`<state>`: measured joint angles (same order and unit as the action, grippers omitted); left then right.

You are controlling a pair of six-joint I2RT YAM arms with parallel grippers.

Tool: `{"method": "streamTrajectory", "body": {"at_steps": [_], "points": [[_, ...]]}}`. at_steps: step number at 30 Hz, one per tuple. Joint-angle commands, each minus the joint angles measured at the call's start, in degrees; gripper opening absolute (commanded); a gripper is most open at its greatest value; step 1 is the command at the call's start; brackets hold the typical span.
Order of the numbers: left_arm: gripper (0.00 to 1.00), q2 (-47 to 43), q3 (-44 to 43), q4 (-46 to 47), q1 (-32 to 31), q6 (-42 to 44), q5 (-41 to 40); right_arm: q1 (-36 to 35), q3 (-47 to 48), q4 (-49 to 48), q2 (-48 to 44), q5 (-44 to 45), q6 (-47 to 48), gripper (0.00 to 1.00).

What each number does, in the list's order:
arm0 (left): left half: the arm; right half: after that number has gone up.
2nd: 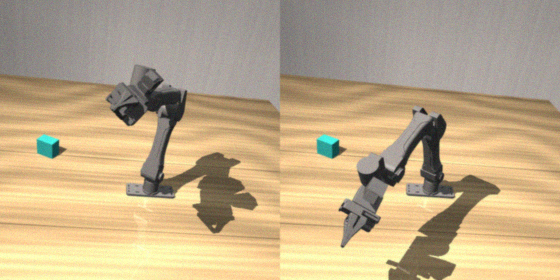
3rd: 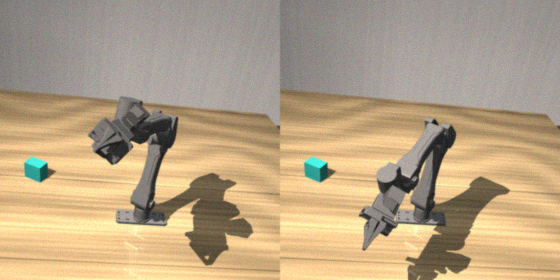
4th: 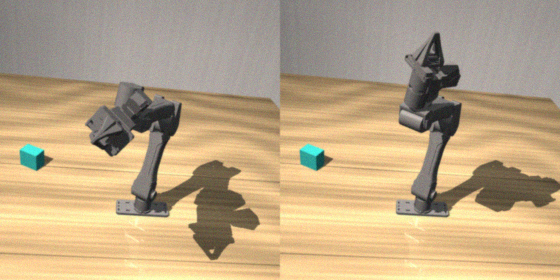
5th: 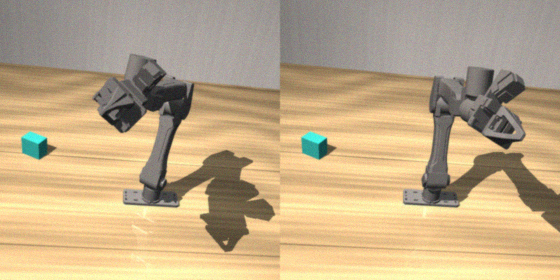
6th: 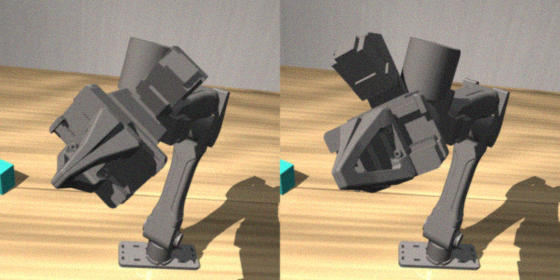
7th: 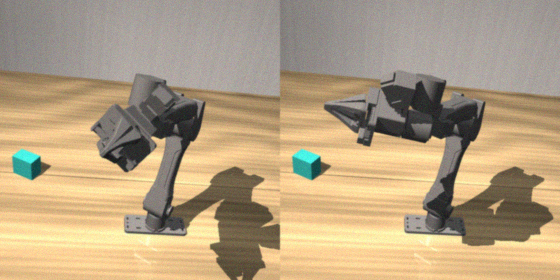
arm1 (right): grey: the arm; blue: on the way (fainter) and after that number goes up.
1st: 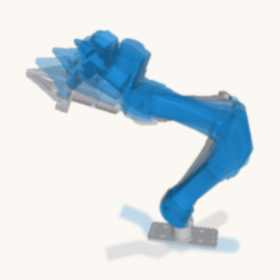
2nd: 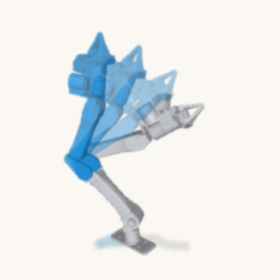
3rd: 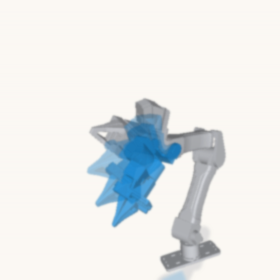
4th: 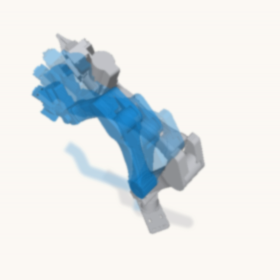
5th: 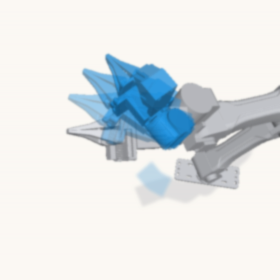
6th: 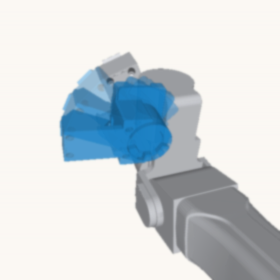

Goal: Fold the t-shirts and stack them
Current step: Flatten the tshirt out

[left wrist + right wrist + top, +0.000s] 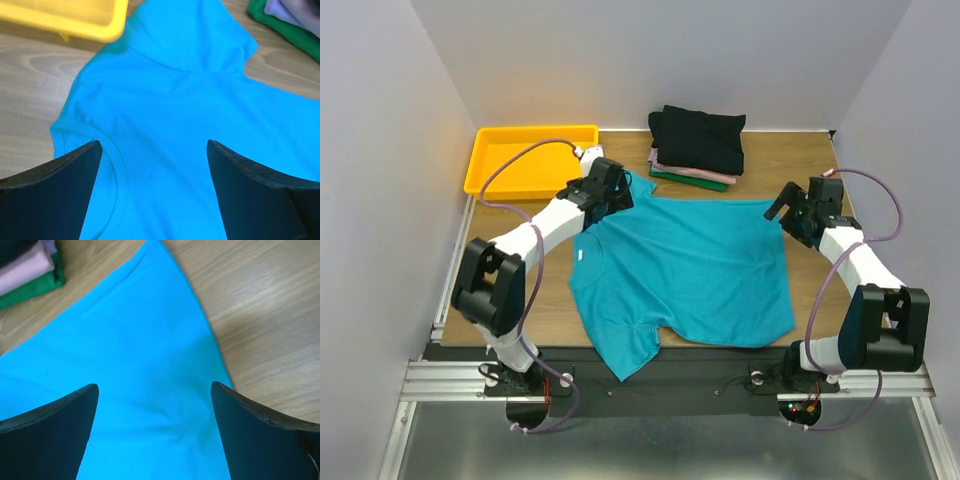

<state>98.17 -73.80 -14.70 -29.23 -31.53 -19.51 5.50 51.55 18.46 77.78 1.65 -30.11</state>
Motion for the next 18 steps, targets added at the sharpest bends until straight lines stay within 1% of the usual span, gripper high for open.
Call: {"method": "streamTrajectory", "body": {"at_steps": [1, 2, 5, 8, 13, 15, 18], "points": [[0.98, -5.86, 8.48, 2.74, -1.7, -3.7, 2.01, -1.01, -0.13, -3.51, 1.49, -7.36, 2.6, 1.0], [0.98, -6.76, 11.98, 3.35, -2.14, -4.41, 2.37, -1.62, -0.13, -3.86, 2.54, -7.54, 2.95, 1.0], [0.98, -9.22, 16.48, 4.59, -3.28, -5.91, 3.16, -2.59, 0.3, -6.06, 4.66, -8.85, 3.65, 1.0], [0.98, -9.75, 21.66, 6.78, -3.37, -7.23, 4.57, -2.86, 1.18, -8.52, 7.65, -9.82, 3.56, 1.0], [0.98, -6.6, 23.61, 6.88, -3.37, -7.32, 3.86, -2.86, 2.15, -10.28, 11.6, -9.91, 4.09, 1.0], [0.98, -5.36, 23.44, 6.18, -3.29, -7.67, 2.38, -2.86, 2.24, -10.63, 13.45, -9.91, 3.83, 1.0], [0.98, -2.82, 22.48, 5.12, -3.11, -7.5, 0.18, -2.86, 2.41, -10.64, 16.08, -7.03, 3.39, 1.0]]}}
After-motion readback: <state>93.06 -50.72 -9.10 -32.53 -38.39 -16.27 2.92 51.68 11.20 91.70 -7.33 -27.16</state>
